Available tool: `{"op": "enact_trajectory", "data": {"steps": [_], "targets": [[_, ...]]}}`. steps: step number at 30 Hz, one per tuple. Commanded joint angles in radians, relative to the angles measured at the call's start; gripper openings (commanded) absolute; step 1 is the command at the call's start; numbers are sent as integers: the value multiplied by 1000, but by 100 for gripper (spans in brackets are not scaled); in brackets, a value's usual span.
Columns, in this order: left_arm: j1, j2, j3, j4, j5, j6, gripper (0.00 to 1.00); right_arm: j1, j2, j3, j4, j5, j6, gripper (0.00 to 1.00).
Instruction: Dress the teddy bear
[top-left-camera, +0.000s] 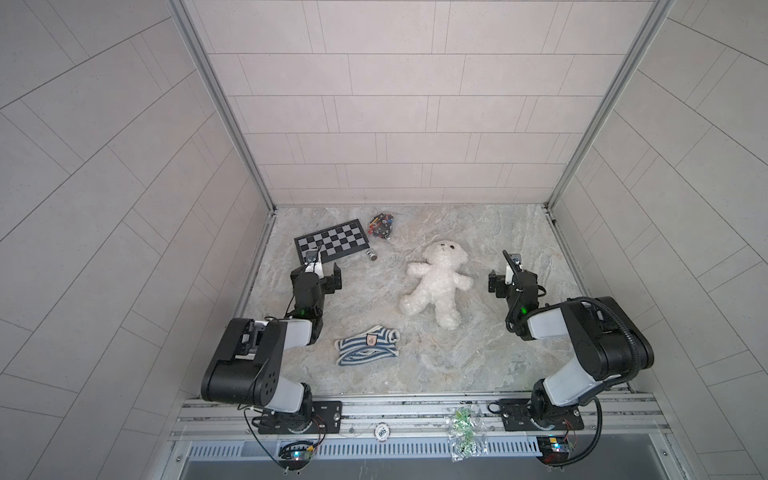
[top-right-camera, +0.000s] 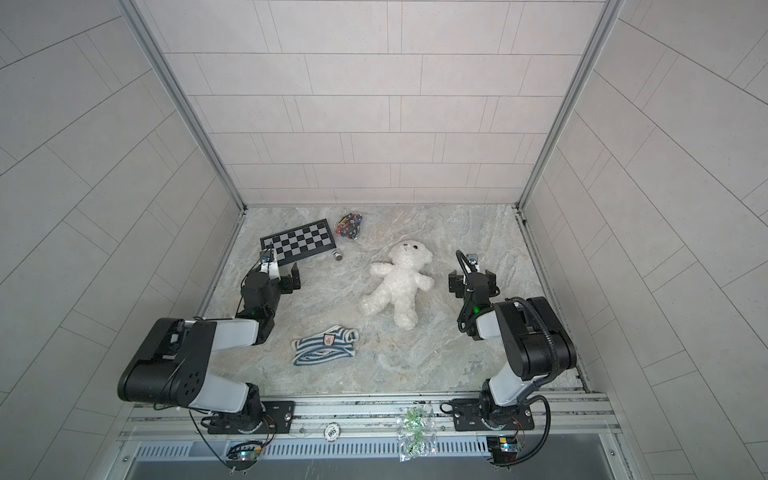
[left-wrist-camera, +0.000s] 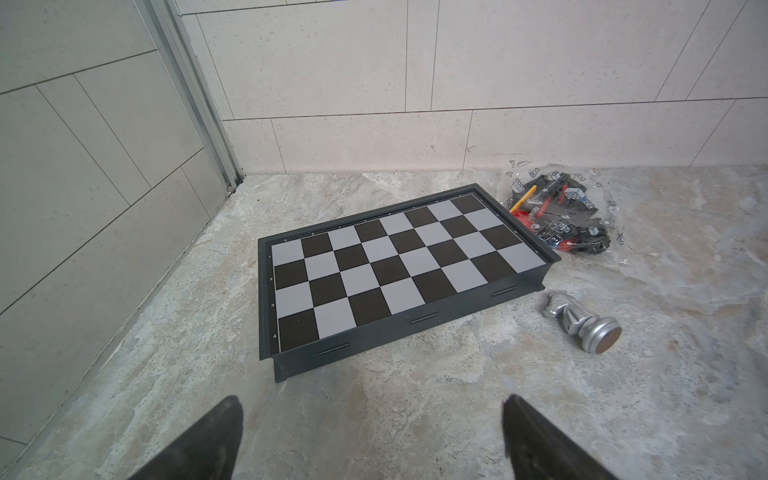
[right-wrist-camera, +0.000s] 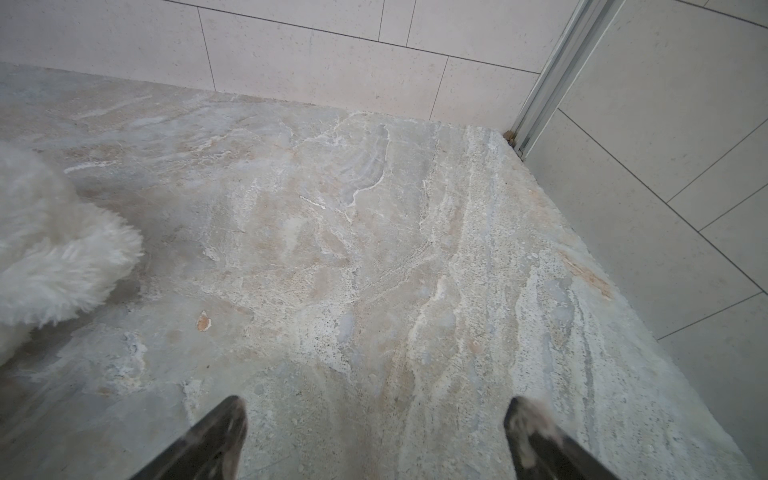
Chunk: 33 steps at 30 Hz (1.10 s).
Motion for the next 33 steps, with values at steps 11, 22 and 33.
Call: {"op": "enact_trajectory", "data": {"steps": [11, 22, 33], "targets": [[-4, 2, 13, 14, 5, 7, 100, 0, -11, 16, 6, 1, -11, 100], [-3, 5, 14, 12, 4, 6, 100, 0, -10, 16, 5, 1, -10, 100], [-4, -5, 5, 23, 8, 6, 100, 10, -23, 10, 8, 71, -6, 100]]}}
